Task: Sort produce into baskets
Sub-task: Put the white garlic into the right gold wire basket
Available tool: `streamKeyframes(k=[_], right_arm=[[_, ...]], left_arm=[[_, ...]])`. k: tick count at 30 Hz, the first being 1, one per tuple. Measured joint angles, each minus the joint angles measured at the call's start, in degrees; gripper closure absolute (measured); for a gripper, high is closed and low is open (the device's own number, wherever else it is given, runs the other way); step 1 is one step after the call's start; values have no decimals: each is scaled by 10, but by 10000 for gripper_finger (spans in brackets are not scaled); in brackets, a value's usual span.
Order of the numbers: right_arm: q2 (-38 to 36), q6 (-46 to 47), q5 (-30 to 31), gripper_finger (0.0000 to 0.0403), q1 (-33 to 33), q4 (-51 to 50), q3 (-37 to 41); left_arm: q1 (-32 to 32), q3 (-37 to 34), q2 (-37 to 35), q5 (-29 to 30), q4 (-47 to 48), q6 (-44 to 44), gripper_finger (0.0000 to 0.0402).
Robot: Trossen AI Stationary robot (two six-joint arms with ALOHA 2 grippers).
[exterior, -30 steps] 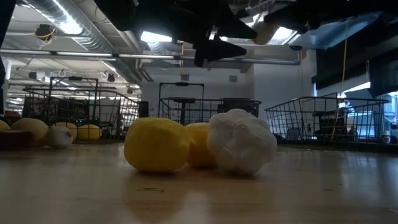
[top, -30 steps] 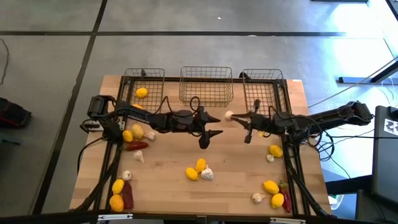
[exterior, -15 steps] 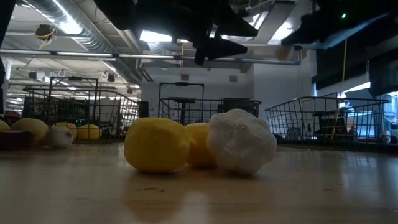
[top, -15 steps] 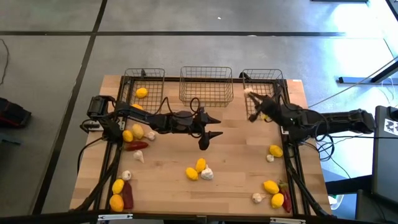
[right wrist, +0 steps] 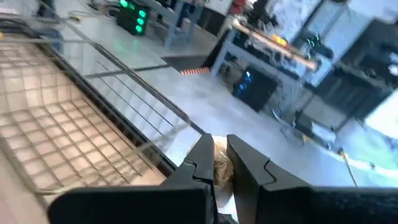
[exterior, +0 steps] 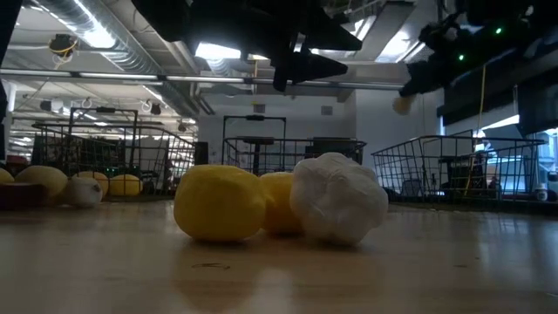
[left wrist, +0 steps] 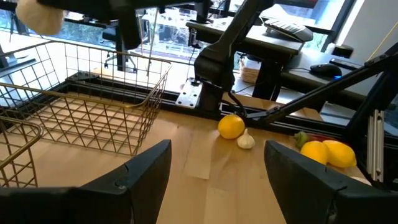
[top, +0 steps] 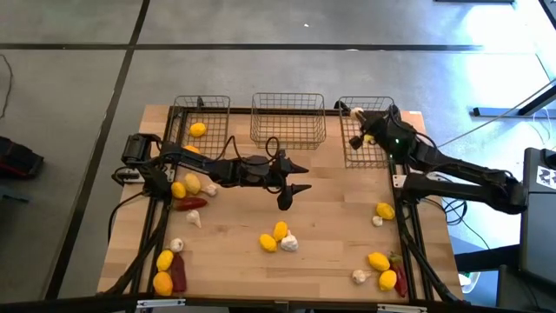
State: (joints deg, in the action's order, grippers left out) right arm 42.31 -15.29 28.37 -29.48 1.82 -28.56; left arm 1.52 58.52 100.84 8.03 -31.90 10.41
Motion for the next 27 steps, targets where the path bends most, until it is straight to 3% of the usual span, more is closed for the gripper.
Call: streamKeyframes(k=[10, 27], right_arm=[[87, 89, -135, 377, -155, -21, 0], [214, 138, -220, 377, -254, -29, 0]], left_arm=[[0, 0, 0, 0, 0, 0, 149], [0, 0, 0, 1, 14, 0, 149]])
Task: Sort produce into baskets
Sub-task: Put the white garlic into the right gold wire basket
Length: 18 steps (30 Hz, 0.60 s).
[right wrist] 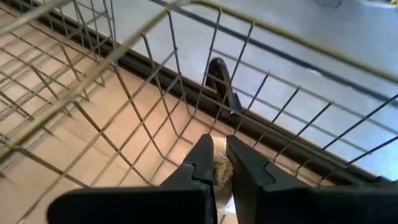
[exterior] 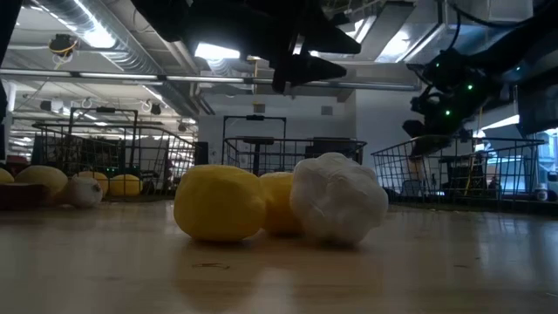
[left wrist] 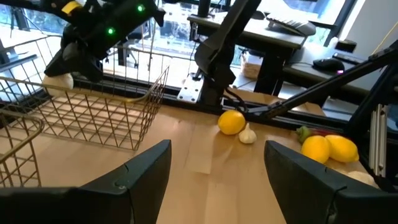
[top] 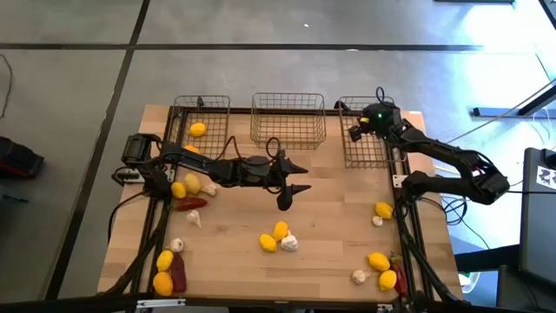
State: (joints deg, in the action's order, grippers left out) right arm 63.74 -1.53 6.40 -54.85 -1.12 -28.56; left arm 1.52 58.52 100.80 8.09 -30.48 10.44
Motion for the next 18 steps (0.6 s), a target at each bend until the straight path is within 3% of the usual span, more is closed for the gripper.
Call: streamKeyframes(k=[18], right_arm=[[94, 13, -15, 377, -10, 2, 0]], left_arm=[[0, 0, 0, 0, 5, 0, 149]])
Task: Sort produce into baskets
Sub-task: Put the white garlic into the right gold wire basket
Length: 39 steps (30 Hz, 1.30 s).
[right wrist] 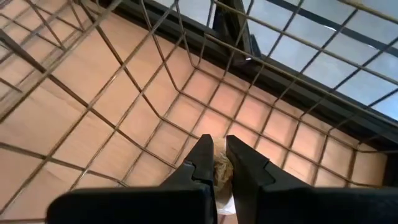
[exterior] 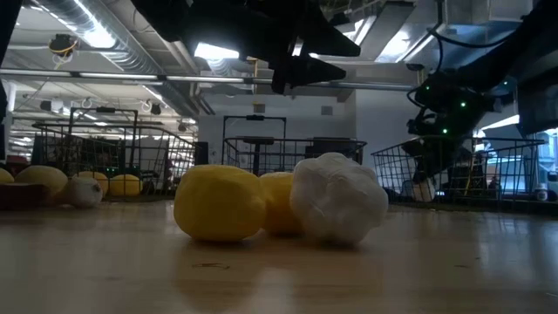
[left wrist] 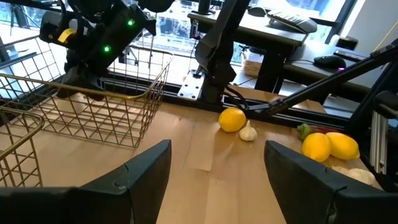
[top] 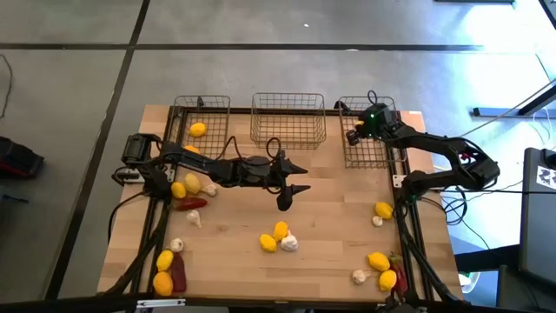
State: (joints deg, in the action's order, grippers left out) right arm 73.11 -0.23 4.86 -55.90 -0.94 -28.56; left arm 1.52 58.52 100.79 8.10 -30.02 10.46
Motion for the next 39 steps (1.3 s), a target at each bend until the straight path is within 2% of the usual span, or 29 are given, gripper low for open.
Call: streamKeyframes(k=[25, 34, 39], right_arm=[[0, 6, -6, 375, 0, -1, 0], [-1, 12, -15, 311, 0, 9, 0], [-28, -4, -11, 296, 0, -3, 0]], left_arm=[[0, 0, 0, 0, 0, 3, 149], [0, 0, 0, 0, -1, 3, 149], [0, 0, 0, 0, -1, 3, 149]])
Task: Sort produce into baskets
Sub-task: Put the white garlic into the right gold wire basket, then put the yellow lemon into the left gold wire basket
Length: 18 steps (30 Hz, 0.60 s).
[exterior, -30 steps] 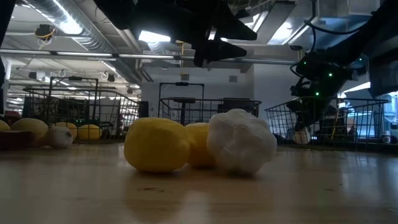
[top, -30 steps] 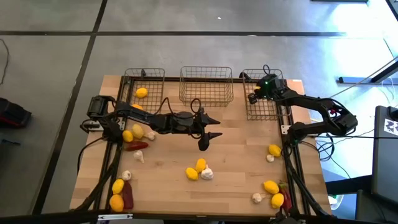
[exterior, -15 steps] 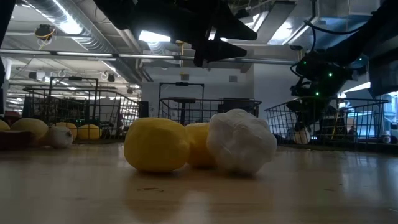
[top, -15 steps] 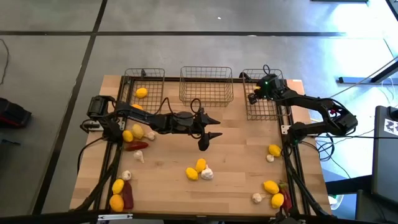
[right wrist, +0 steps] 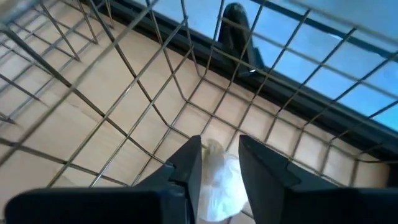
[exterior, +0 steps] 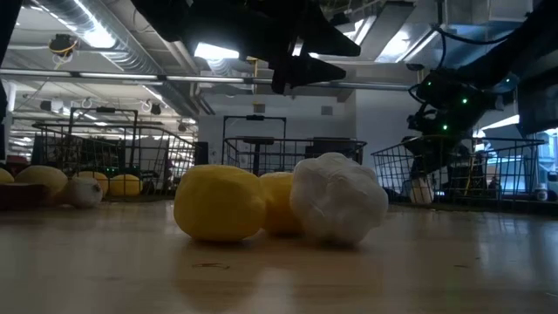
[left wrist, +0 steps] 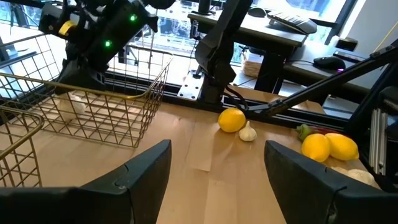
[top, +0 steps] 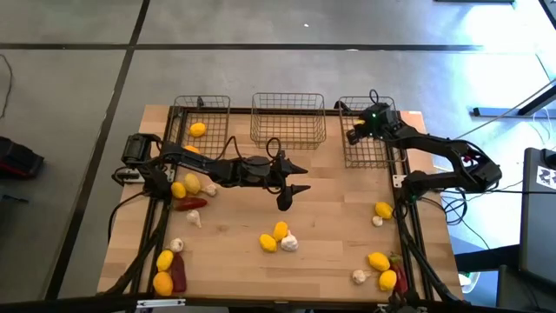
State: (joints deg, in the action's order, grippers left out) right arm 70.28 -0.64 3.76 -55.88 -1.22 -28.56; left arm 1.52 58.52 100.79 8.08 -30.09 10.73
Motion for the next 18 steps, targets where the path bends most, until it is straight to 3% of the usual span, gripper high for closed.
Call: streamKeyframes(k=[8, 18], right_arm=[[-82, 1, 1, 295, 10, -151, -75], [-151, 4, 2, 295, 103, -358, -191]], left_arm=[[0, 0, 0, 0, 0, -2, 149], [0, 0, 0, 0, 7, -2, 149]])
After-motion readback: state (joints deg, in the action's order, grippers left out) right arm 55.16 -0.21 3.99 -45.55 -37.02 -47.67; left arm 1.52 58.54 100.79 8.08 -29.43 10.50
